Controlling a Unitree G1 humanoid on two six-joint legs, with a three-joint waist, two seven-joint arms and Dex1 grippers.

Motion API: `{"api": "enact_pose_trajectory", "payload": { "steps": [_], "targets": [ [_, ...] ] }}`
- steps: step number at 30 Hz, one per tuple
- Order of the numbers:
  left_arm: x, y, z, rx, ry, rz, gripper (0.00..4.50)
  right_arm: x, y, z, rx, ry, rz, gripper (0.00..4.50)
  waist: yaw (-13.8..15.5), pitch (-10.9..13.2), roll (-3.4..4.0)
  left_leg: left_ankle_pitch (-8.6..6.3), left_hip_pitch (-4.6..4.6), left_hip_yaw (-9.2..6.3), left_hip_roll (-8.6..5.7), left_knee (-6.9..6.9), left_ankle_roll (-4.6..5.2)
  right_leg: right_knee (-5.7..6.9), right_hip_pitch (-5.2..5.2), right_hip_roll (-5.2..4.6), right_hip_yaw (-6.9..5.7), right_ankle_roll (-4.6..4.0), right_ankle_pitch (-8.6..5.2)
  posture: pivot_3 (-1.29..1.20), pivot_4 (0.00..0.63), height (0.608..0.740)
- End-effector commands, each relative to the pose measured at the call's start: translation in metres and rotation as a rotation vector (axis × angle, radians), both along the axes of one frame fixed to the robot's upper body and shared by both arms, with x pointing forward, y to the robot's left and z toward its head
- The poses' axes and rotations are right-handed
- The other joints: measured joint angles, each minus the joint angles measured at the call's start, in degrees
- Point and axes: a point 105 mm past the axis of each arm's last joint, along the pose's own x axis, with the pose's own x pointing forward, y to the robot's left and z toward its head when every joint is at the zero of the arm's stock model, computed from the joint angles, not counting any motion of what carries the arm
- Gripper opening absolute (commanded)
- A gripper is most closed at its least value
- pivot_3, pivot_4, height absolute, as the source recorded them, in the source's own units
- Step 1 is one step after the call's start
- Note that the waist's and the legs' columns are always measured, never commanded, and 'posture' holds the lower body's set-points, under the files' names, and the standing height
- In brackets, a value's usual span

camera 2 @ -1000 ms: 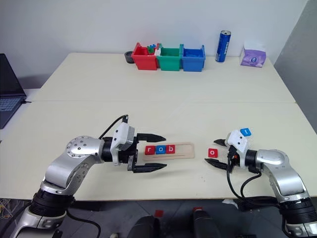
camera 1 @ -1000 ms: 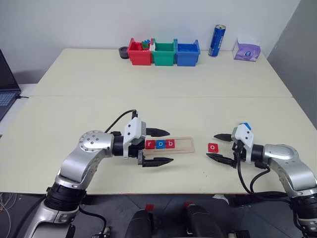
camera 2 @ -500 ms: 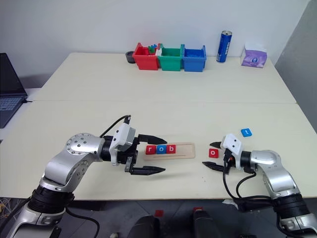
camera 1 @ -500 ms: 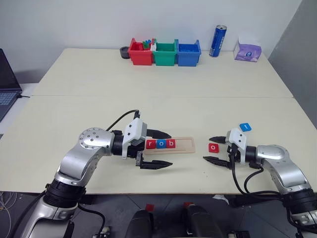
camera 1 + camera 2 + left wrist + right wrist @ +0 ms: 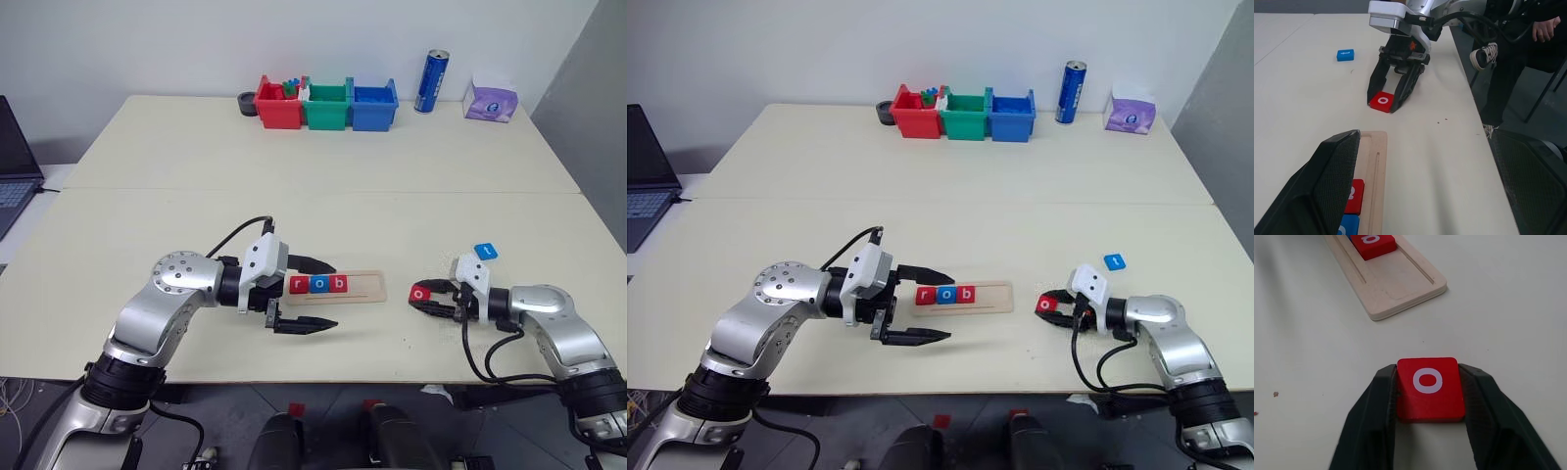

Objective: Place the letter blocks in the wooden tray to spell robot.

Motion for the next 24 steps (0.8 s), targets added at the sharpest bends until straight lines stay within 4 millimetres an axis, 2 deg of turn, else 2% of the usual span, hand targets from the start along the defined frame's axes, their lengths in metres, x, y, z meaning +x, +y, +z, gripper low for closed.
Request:
{"api": "enact_pose_trajectory", "payload": {
  "steps": [1, 6, 9, 14, 20, 24],
  "targets": [
    [-0.003, 0.002, 0.009, -0.011, -0.039, -0.017, 4.50, -0.001, -0.001, 0.008, -0.008, -0.030, 0.020, 1.45, 0.00, 0.00, 0.00, 0.00, 0.00, 0.00, 0.00, 0.00, 0.00, 0.00, 0.00, 0.00, 0.00, 0.00, 0.00, 0.00, 0.150, 0.740],
    [0.001, 0.017, 0.012, -0.002, -0.048, 0.011, 4.50, 0.003, 0.046, 0.041, 0.096, -0.084, 0.110, 1.45, -0.44, 0.00, 0.00, 0.00, 0.03, -0.01, 0.03, 0.04, 0.00, 0.12, -0.02, 0.03, 0.04, 0.00, 0.00, 0.00, 0.150, 0.740],
    [0.008, 0.037, 0.015, 0.034, -0.059, 0.058, 4.50, 0.008, 0.076, 0.056, 0.142, -0.103, 0.169, 1.45, -0.61, 0.01, 0.01, 0.00, 0.17, -0.02, 0.05, 0.06, 0.00, 0.38, -0.04, 0.09, 0.08, -0.01, 0.00, 0.00, 0.150, 0.740],
    [0.017, 0.066, 0.018, 0.084, -0.073, 0.153, 4.50, 0.017, 0.112, 0.056, 0.141, -0.105, 0.267, 1.45, -0.22, 0.01, 0.02, 0.00, 0.14, -0.04, 0.08, 0.24, 0.00, 0.50, -0.04, 0.13, -0.02, -0.04, -0.02, 0.00, 0.150, 0.740],
    [0.017, 0.071, 0.014, 0.080, -0.080, 0.213, 4.50, 0.024, 0.115, 0.036, 0.075, -0.085, 0.324, 1.45, 0.31, 0.01, 0.01, -0.01, -0.10, -0.03, 0.00, 0.39, 0.00, 0.36, -0.06, -0.09, -0.09, -0.03, -0.01, 0.00, 0.150, 0.740],
    [0.013, 0.069, 0.015, 0.075, -0.078, 0.218, 4.50, 0.029, 0.111, 0.033, 0.064, -0.078, 0.337, 1.45, 0.05, 0.01, 0.01, -0.01, -0.10, -0.01, -0.01, 0.40, 0.00, 0.39, -0.07, -0.14, -0.06, -0.01, 0.01, 0.00, 0.150, 0.740]
  ]
}}
